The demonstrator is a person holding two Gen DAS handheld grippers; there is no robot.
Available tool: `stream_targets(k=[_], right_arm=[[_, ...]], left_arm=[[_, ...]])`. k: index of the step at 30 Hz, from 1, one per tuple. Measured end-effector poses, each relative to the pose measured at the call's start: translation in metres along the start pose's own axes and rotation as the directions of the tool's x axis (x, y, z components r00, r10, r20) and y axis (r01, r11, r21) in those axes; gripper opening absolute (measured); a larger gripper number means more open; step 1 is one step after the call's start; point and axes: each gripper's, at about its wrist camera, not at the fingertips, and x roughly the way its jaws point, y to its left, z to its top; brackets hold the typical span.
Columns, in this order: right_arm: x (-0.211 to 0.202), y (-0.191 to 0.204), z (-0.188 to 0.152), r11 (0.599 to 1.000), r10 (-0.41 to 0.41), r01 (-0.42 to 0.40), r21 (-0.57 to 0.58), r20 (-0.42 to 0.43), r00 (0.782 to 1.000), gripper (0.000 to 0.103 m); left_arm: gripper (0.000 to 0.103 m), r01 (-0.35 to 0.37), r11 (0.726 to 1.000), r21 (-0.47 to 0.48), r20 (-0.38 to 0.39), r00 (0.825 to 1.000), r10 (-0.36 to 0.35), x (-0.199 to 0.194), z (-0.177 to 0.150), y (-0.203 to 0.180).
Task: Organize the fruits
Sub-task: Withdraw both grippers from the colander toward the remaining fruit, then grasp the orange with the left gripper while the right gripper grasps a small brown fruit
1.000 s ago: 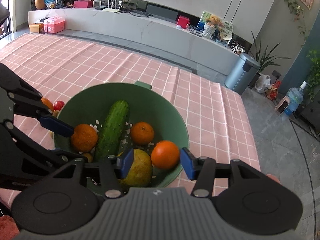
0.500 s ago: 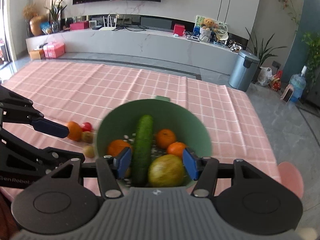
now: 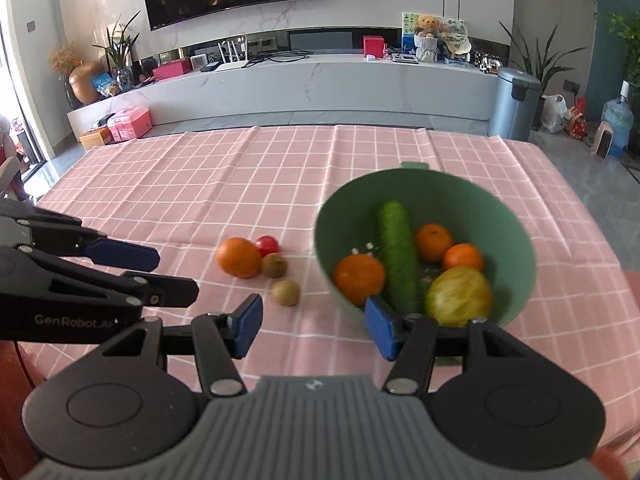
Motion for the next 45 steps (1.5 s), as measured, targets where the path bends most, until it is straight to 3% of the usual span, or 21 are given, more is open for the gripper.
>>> stream_targets(k=[8, 12, 21, 32, 45], right_arm=[[0.022, 0.023, -0.014, 1.000, -0.025, 0.025, 0.003, -0.024, 0.999, 0.054], [0.035, 0.028, -0.017, 0.999, -0.035, 0.034, -0.012, -0.039, 0.999, 0.047], [0.070, 0.033, -0.020, 0.994, -0.080, 0.081, 0.070, -0.010, 0.997, 0.039], [0.100, 0.035, -0.017, 0.986, -0.126, 0.124, 0.108, 0.014, 0.992, 0.038], [0.117, 0.028, -0.017, 0.984, -0.106, 0.105, 0.144, -0.001, 0.994, 0.024]], left_arm=[[0.054, 0.037, 0.997, -0.070, 0.003, 0.999, -0.037, 0.004, -0.022, 0.024], [0.053, 0.047, 0.993, -0.108, 0.010, 0.999, -0.046, 0.013, -0.026, 0.033], [0.050, 0.034, 0.990, -0.137, 0.033, 0.999, -0.030, 0.034, -0.018, 0.049], [0.051, 0.075, 0.978, -0.196, 0.041, 0.997, -0.068, 0.065, 0.001, 0.056], [0.055, 0.079, 0.971, -0.226, 0.032, 0.997, -0.074, 0.088, 0.006, 0.060]])
